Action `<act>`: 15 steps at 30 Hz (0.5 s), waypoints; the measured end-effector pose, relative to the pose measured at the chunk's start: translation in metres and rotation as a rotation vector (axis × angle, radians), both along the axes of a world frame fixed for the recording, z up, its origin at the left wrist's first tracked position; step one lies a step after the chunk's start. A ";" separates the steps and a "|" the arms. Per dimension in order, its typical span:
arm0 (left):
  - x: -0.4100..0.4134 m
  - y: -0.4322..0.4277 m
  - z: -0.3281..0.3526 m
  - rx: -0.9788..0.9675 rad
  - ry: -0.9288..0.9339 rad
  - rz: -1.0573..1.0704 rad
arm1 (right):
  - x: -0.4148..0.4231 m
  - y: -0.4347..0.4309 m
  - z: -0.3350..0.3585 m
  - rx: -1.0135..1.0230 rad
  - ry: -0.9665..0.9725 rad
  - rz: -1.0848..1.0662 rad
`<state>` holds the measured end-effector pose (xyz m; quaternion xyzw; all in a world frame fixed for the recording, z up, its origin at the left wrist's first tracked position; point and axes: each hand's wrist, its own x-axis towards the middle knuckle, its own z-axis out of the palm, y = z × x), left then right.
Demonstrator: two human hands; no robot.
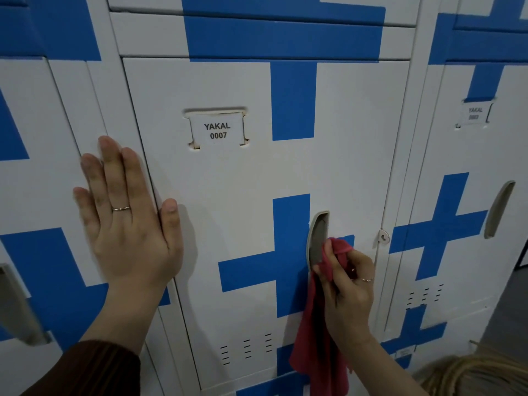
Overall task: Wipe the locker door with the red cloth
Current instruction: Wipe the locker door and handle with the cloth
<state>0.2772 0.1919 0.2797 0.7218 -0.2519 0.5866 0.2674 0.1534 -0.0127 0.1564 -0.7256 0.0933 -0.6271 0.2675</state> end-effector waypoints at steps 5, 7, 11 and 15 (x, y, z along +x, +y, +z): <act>0.000 0.001 0.000 -0.006 0.000 -0.011 | 0.004 0.009 0.008 -0.047 0.168 -0.102; 0.000 0.001 -0.001 -0.007 0.002 -0.011 | 0.000 0.007 -0.002 -0.185 0.291 -0.273; 0.001 0.002 -0.001 0.003 0.016 -0.012 | -0.011 0.006 -0.003 -0.297 0.371 -0.351; -0.001 0.003 0.000 -0.016 0.024 -0.016 | -0.012 0.005 0.013 -0.268 0.420 -0.237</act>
